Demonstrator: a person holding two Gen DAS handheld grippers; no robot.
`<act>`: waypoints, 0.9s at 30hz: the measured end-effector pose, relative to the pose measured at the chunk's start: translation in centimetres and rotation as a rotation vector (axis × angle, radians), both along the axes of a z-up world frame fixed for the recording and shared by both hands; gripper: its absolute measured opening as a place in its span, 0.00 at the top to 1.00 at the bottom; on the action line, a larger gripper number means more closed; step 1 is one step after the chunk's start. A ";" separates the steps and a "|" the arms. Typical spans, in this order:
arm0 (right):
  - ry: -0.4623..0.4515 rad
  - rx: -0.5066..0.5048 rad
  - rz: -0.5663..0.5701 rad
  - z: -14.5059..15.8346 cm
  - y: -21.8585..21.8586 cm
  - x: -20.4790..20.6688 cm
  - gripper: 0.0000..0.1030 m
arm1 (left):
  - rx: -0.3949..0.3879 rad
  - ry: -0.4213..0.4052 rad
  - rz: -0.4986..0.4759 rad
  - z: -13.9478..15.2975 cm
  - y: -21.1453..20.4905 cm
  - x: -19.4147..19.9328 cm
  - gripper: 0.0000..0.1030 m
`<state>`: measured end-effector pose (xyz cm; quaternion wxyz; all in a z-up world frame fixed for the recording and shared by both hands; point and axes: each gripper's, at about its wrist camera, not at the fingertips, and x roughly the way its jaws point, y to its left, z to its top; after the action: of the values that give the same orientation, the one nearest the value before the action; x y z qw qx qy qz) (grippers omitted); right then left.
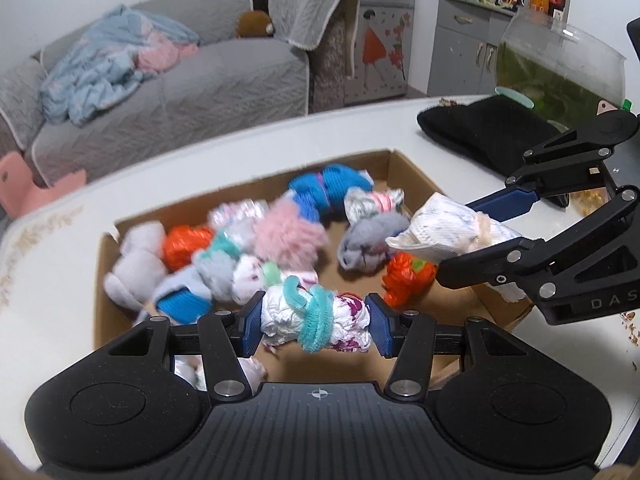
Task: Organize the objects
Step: 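Lower both held bundles into the box and open both grippers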
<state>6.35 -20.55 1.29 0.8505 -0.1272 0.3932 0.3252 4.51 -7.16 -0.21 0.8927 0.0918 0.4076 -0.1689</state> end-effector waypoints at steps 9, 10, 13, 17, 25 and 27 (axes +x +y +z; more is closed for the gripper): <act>0.049 -0.028 0.015 -2.3 0.5 0.6 0.67 | -0.038 0.091 0.029 -2.8 0.4 0.8 0.43; 0.052 -0.032 0.017 -2.6 0.6 0.7 0.67 | -0.042 0.096 0.033 -2.9 0.4 0.8 0.43; 0.065 -0.035 0.023 -3.1 0.9 0.7 0.67 | -0.049 0.109 0.045 -3.4 0.5 1.0 0.43; 0.076 -0.038 0.037 -3.6 1.3 1.0 0.67 | -0.037 0.121 0.053 -4.0 0.5 1.3 0.43; 0.098 -0.058 0.059 -5.4 2.0 1.7 0.67 | -0.012 0.130 0.068 -5.3 0.4 1.7 0.43; 0.093 -0.082 0.062 -5.7 2.1 1.8 0.67 | -0.008 0.125 0.075 -5.3 0.3 1.8 0.43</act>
<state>8.11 -18.42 -4.36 0.8149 -0.1589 0.4413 0.3406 6.31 -6.86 -5.53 0.8716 0.0624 0.4650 -0.1422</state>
